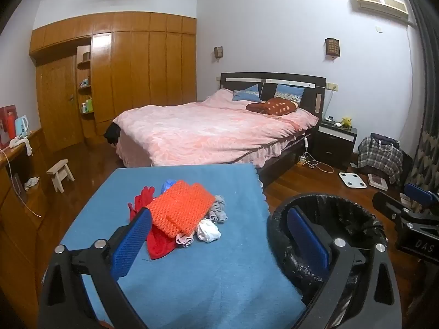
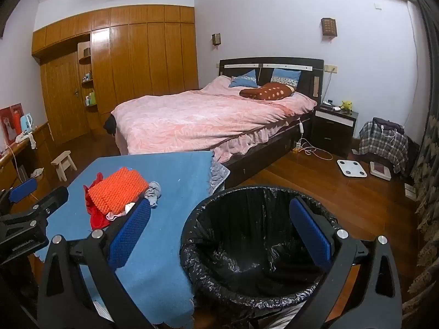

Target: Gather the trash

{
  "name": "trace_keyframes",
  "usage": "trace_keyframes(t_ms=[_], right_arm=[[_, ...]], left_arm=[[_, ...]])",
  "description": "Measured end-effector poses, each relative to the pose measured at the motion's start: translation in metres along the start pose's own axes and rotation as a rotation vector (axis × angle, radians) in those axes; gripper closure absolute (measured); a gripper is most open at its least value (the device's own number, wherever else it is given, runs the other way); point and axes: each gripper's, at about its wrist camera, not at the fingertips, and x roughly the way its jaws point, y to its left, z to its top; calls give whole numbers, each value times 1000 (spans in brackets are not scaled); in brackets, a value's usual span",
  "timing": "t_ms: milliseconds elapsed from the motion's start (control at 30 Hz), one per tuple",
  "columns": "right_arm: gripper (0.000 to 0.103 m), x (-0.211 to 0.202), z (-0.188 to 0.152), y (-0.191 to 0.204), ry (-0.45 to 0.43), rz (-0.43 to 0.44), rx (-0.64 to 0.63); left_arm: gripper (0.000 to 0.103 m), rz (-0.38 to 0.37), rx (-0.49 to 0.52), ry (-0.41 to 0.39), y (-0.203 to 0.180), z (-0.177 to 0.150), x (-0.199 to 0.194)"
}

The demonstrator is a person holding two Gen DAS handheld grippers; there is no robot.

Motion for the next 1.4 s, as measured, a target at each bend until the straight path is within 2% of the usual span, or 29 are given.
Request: trace_keyframes(t_ms=[1400], right_arm=[[5, 7, -4, -1, 16, -2, 7]], left_arm=[[6, 8, 9, 16, 0, -1, 3]])
